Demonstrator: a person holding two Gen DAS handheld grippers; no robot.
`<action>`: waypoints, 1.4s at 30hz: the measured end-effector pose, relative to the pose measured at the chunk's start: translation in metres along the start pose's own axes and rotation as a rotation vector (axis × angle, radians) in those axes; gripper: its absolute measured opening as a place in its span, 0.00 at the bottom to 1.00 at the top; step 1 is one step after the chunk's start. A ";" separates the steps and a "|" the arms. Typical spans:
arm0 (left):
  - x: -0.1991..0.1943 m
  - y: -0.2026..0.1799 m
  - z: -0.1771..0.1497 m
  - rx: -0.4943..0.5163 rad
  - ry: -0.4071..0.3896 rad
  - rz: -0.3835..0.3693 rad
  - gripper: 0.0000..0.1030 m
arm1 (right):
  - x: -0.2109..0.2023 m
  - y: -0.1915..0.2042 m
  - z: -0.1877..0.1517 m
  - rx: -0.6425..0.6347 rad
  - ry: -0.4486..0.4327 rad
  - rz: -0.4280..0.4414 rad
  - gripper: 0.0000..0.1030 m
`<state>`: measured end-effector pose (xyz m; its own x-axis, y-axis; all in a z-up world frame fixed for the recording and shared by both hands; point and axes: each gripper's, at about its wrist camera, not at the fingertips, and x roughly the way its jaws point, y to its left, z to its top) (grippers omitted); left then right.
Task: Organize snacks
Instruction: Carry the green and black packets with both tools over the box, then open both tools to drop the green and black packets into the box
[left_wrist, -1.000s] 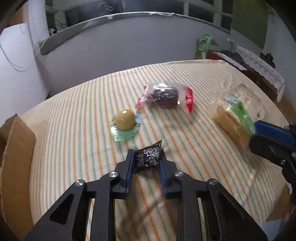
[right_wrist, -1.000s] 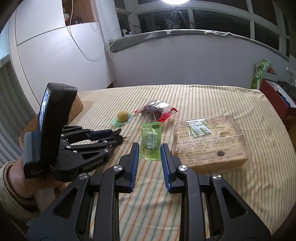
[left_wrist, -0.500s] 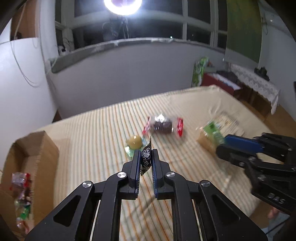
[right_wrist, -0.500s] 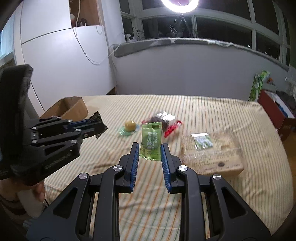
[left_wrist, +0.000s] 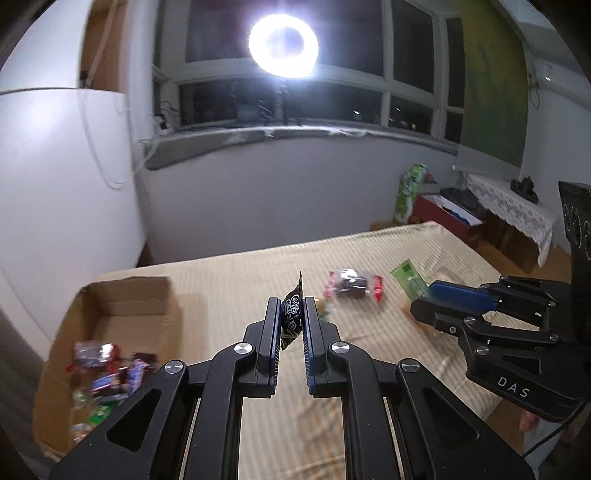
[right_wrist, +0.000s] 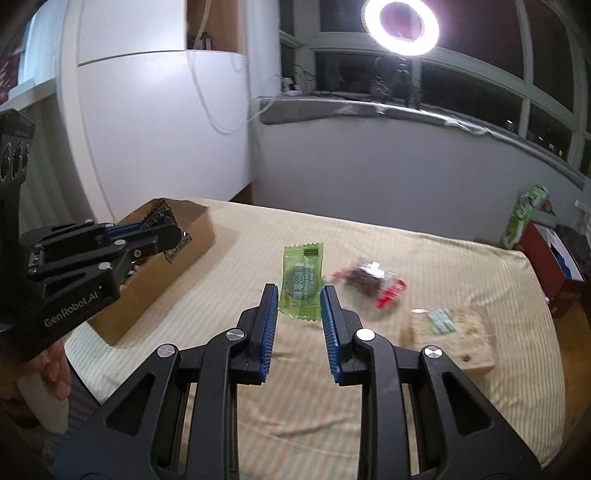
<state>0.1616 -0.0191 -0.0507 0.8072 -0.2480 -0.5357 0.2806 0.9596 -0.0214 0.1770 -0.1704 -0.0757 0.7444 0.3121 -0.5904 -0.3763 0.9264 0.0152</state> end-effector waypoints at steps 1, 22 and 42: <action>-0.004 0.006 -0.001 -0.008 -0.005 0.008 0.09 | 0.002 0.010 0.003 -0.015 0.001 0.011 0.24; -0.072 0.144 -0.043 -0.198 -0.049 0.232 0.09 | 0.058 0.182 0.041 -0.250 0.007 0.235 0.24; -0.036 0.159 -0.053 -0.222 0.017 0.218 0.09 | 0.119 0.191 0.037 -0.256 0.087 0.280 0.24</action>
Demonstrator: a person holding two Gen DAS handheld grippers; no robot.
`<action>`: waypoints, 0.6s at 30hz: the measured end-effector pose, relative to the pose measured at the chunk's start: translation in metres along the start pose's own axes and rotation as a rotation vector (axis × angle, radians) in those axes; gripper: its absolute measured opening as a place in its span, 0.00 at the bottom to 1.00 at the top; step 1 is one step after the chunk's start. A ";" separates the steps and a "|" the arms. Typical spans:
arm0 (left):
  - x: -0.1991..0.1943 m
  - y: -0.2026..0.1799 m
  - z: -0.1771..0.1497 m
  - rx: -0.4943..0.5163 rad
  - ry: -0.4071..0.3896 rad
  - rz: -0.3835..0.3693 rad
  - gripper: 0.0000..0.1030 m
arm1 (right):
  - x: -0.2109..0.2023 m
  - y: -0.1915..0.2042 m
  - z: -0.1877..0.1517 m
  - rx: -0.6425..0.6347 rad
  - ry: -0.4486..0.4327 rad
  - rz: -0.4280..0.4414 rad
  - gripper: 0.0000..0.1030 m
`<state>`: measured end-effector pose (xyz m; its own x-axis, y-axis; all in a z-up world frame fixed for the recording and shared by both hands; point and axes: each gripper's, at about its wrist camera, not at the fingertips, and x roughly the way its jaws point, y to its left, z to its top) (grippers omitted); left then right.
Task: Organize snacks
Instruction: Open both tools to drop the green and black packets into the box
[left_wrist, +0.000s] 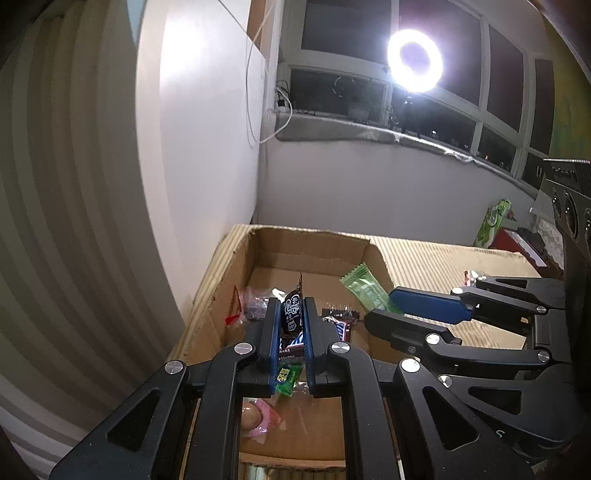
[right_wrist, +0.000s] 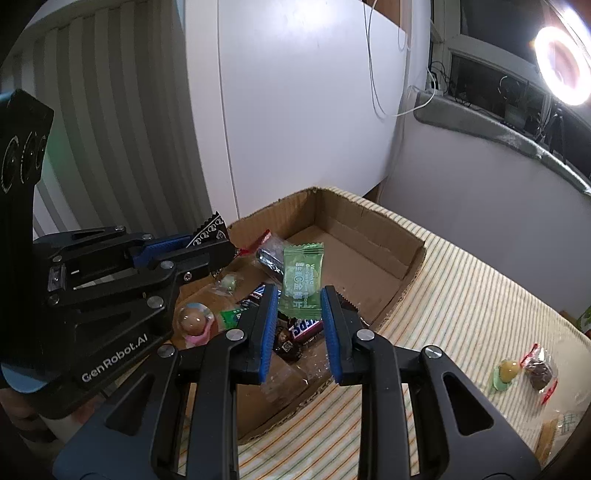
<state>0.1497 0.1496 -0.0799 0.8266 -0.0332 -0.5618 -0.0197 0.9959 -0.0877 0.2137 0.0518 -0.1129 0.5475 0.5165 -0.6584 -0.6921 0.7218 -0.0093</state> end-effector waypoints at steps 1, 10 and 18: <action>0.003 0.000 -0.001 0.000 0.007 0.000 0.09 | 0.004 -0.002 0.002 0.002 0.004 0.002 0.24; 0.019 0.003 -0.010 -0.001 0.049 0.062 0.31 | 0.018 -0.008 0.000 -0.002 0.018 -0.012 0.28; 0.007 0.014 -0.008 -0.028 0.016 0.107 0.57 | 0.001 -0.002 0.000 -0.005 -0.005 -0.024 0.30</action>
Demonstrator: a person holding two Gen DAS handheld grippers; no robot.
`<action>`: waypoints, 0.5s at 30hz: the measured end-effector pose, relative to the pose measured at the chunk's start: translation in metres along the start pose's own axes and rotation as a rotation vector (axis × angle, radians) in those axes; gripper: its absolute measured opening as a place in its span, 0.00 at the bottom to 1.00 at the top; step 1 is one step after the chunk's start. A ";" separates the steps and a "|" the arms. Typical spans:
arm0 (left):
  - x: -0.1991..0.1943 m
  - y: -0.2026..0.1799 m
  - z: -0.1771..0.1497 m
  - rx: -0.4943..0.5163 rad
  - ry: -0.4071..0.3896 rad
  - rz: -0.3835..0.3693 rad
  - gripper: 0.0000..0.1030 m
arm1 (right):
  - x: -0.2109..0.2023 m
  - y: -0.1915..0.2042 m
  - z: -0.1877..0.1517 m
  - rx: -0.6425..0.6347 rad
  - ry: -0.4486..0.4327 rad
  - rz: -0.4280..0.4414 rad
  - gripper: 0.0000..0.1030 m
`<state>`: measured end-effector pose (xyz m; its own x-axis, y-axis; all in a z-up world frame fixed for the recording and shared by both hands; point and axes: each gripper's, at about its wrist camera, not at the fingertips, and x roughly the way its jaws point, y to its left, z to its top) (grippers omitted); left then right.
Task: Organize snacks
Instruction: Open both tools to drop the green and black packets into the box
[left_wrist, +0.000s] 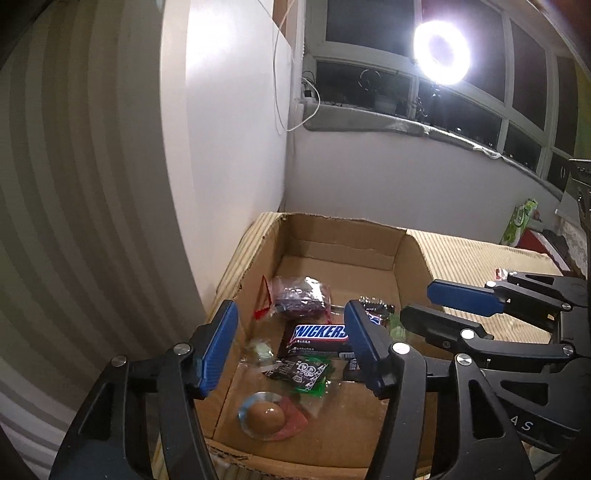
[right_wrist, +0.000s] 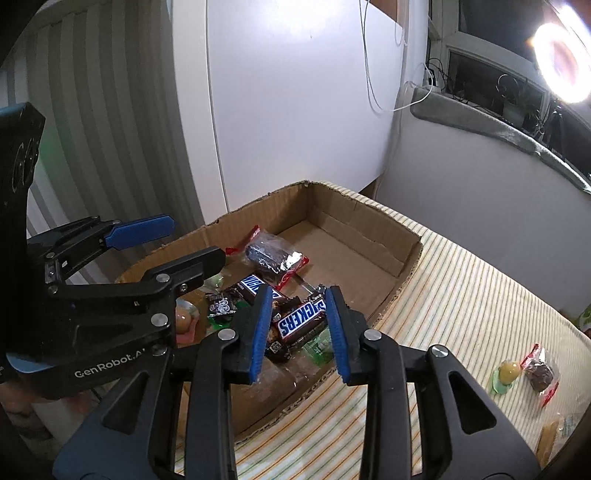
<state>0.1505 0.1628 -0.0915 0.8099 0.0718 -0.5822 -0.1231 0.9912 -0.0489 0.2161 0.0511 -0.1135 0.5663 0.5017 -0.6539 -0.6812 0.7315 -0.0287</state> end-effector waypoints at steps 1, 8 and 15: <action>-0.002 0.000 0.001 0.001 -0.003 0.001 0.58 | -0.004 0.001 -0.001 -0.001 -0.003 -0.003 0.30; -0.024 -0.008 0.006 0.015 -0.038 0.002 0.59 | -0.035 0.003 -0.001 0.001 -0.045 -0.033 0.33; -0.046 -0.021 0.010 0.035 -0.069 0.010 0.60 | -0.063 -0.005 -0.009 0.030 -0.085 -0.057 0.50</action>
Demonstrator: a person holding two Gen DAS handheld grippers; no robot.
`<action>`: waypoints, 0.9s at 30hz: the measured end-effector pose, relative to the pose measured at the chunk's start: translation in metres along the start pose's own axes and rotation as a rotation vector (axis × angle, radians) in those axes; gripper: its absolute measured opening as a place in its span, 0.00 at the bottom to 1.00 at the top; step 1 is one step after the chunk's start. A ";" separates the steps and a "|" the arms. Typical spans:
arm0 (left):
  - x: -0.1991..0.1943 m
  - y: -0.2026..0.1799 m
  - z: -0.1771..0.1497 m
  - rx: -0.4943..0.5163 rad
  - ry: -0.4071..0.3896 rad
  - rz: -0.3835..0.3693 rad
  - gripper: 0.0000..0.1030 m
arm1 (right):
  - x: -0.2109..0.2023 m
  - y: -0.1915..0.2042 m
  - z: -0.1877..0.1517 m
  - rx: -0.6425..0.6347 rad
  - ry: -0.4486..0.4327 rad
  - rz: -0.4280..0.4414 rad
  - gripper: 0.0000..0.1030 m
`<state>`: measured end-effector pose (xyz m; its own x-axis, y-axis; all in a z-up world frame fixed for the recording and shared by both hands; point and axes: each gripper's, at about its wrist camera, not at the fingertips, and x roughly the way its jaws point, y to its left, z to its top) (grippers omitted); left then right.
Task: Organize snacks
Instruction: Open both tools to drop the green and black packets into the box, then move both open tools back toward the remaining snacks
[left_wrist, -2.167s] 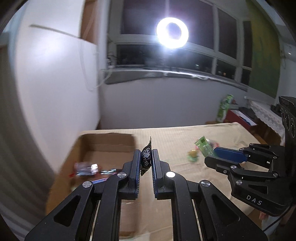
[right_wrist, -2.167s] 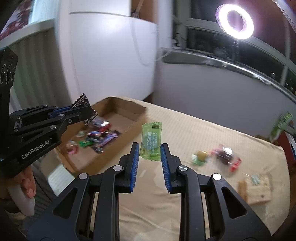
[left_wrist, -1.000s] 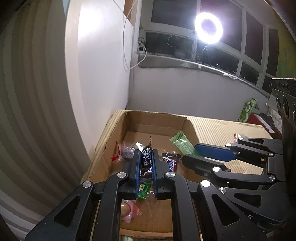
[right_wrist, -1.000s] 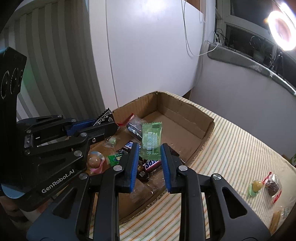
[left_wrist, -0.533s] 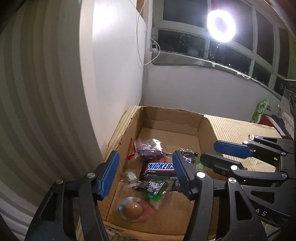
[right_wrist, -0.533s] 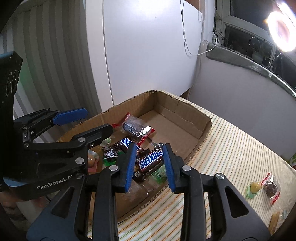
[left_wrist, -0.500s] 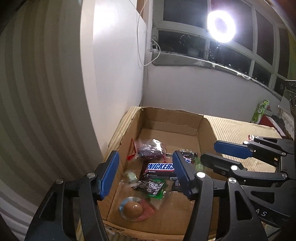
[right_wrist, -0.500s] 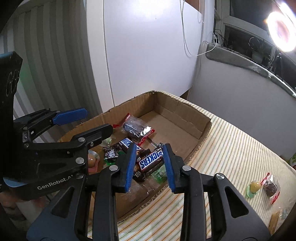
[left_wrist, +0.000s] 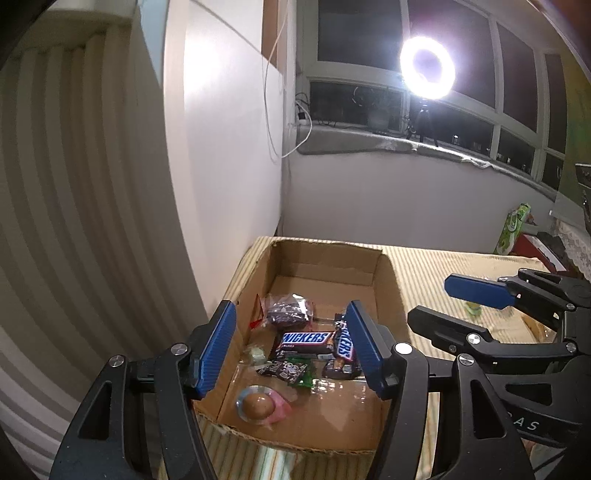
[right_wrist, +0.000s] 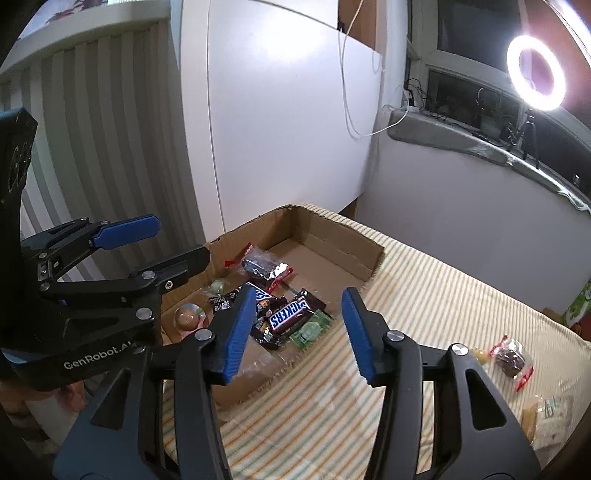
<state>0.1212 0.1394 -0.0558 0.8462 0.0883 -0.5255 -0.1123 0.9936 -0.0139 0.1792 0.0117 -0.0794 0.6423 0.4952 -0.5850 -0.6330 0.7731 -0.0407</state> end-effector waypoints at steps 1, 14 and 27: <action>-0.002 -0.003 0.000 0.005 -0.003 0.004 0.62 | -0.003 -0.002 -0.002 0.003 -0.002 -0.002 0.50; -0.001 -0.061 0.002 0.106 0.004 -0.014 0.65 | -0.033 -0.063 -0.042 0.134 -0.024 -0.045 0.58; 0.029 -0.149 -0.007 0.218 0.070 -0.103 0.70 | -0.052 -0.160 -0.106 0.289 0.021 -0.137 0.58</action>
<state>0.1586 -0.0061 -0.0749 0.8082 -0.0119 -0.5889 0.0941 0.9896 0.1091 0.2018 -0.1794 -0.1282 0.7021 0.3722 -0.6071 -0.3902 0.9142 0.1093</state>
